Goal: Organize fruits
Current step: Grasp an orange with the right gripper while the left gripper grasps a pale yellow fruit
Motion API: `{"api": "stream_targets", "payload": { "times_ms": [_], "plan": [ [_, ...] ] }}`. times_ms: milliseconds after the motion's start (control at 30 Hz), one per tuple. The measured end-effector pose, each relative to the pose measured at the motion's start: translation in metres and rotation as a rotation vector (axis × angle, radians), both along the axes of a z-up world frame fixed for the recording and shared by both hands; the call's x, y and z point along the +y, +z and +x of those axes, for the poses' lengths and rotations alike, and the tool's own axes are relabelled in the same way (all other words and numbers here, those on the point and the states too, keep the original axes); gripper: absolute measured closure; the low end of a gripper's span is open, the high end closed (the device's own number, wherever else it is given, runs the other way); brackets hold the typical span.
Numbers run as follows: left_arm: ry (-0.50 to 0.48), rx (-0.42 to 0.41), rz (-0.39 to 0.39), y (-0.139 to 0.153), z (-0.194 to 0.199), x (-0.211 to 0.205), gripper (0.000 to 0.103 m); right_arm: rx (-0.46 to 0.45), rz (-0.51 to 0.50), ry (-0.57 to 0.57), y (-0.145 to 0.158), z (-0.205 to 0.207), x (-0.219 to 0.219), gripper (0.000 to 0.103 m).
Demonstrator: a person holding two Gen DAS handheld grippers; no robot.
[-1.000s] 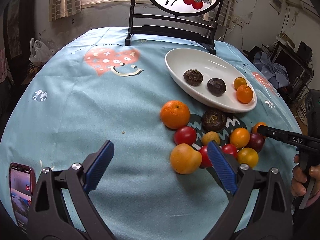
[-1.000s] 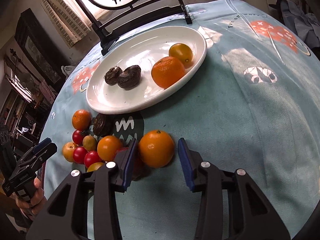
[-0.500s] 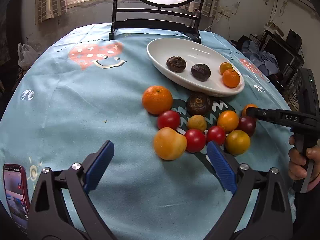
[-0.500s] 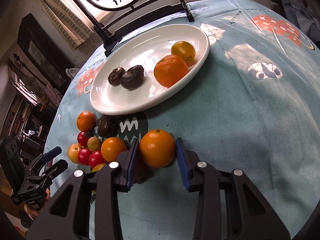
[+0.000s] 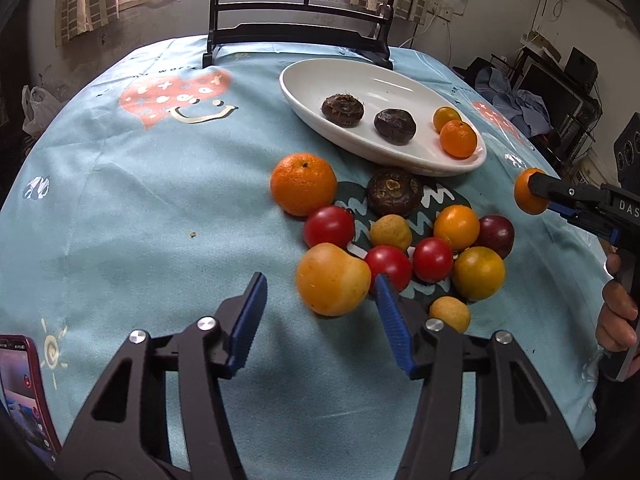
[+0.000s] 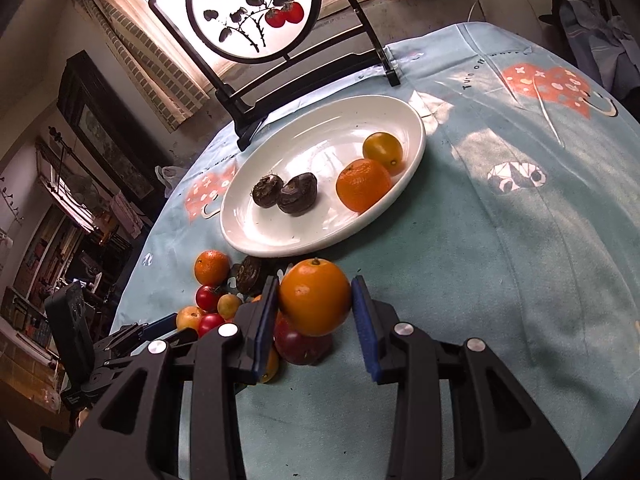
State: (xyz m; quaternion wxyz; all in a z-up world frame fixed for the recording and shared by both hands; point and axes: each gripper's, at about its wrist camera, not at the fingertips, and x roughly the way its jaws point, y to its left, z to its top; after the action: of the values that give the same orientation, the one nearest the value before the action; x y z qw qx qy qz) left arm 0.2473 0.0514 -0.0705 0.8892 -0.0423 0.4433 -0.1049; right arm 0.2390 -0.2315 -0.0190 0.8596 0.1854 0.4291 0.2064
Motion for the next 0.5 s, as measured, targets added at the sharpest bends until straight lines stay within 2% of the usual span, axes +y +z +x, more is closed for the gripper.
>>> {"api": "stream_targets", "payload": {
  "times_ms": [200, 267, 333, 400, 433, 500],
  "plan": [
    [-0.008, 0.025, -0.07, -0.004, 0.01, 0.005, 0.046, -0.004, -0.014, 0.01, 0.001, -0.002, 0.004, 0.066],
    [-0.026, 0.044, -0.117, -0.005, 0.013, 0.007, 0.046, -0.001, -0.012, 0.011, 0.0, -0.001, 0.004, 0.066],
    [-0.05, 0.06, -0.158, -0.007, 0.014, 0.005, 0.051, 0.003, -0.011, 0.013, 0.0, -0.001, 0.004, 0.066],
    [-0.057, 0.042, -0.132, -0.005, 0.013, 0.001, 0.055, 0.003, -0.011, 0.011, 0.0, -0.001, 0.003, 0.066],
    [-0.056, 0.032, -0.12, -0.003, 0.011, -0.001, 0.061, 0.001, -0.011, 0.011, 0.0, -0.001, 0.003, 0.066],
    [-0.052, 0.025, -0.099, -0.003, 0.009, -0.002, 0.063, -0.001, -0.011, 0.012, 0.0, -0.001, 0.004, 0.066]
  ]
}}
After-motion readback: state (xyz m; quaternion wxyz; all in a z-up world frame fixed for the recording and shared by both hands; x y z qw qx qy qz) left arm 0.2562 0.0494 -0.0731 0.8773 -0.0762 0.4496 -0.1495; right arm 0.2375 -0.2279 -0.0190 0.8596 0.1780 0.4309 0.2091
